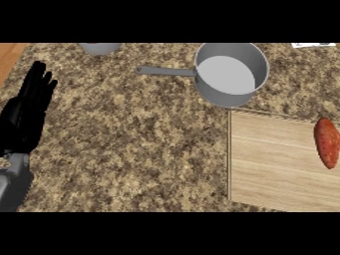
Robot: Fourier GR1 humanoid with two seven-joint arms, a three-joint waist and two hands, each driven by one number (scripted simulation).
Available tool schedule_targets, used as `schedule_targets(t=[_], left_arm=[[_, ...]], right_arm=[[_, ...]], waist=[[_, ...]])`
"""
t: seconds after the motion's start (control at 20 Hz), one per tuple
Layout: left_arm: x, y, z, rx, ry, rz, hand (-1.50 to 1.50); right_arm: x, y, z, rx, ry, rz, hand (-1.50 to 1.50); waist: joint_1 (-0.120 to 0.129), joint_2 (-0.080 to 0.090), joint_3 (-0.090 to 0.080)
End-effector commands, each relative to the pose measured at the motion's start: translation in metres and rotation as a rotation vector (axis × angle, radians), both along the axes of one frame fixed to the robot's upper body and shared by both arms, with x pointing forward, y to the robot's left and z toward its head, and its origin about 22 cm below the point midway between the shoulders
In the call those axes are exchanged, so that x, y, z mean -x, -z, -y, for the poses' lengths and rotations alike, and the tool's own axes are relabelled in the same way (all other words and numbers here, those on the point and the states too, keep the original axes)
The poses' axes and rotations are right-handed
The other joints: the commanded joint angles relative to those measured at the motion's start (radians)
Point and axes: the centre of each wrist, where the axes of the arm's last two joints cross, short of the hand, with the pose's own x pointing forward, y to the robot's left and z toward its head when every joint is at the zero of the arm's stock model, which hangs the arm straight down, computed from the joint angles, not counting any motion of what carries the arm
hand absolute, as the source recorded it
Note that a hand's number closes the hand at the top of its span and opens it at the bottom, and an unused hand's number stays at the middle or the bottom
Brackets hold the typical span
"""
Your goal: Pick the sweet potato from the tray and place it in the pot
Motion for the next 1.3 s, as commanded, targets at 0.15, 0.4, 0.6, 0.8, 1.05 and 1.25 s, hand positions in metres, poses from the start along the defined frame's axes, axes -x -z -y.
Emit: schedule_targets(t=[0.15,0.4,0.6,0.8,1.05,1.25], left_arm=[[0.001,0.003,0.000,-0.004,0.015,-0.002,0.00],[0.009,0.006,0.002,-0.004,-0.010,-0.015,0.00],[0.000,-0.002,0.008,-0.007,-0.022,-0.018,0.00],[0.017,0.007,0.000,-0.012,-0.024,-0.019,0.00],[0.010,0.005,0.002,-0.018,-0.053,-0.009,0.00],[0.009,0.001,0.015,-0.023,-0.031,-0.021,0.00]], right_arm=[[-0.006,-0.038,0.006,0.320,-0.203,-0.243,-1.50],[-0.018,-0.044,-0.017,0.583,-0.268,-0.354,-1.50],[-0.035,-0.033,-0.049,0.698,-0.336,-0.410,-1.50],[-0.034,-0.006,-0.052,0.717,-0.343,-0.454,-1.50],[-0.039,-0.011,-0.072,0.703,-0.361,-0.463,-1.50],[-0.047,0.008,-0.083,0.746,-0.345,-0.490,-1.50]], waist=[[0.010,-0.006,-0.004],[0.003,-0.012,-0.005],[-0.014,-0.015,-0.005],[-0.021,-0.017,-0.005],[-0.037,-0.020,-0.005],[-0.034,-0.018,-0.005]])
